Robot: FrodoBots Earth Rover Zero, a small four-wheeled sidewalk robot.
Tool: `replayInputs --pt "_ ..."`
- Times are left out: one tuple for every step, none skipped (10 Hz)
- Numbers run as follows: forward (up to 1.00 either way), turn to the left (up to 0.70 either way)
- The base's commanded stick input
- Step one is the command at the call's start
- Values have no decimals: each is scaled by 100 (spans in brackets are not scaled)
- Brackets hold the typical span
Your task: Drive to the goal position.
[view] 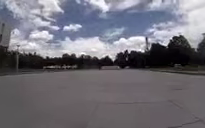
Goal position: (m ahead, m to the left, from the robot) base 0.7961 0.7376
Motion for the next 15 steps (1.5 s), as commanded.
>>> replayInputs --pt "70 0" --pt "70 0" --pt "70 0" --pt "70 0" --pt "70 -3" --pt "70 -8" --pt "70 -23" --pt "70 -35" --pt "70 -35" --pt "70 -35" --pt "70 -35" --pt "70 -13" --pt "70 14" --pt "70 15" --pt "70 15"
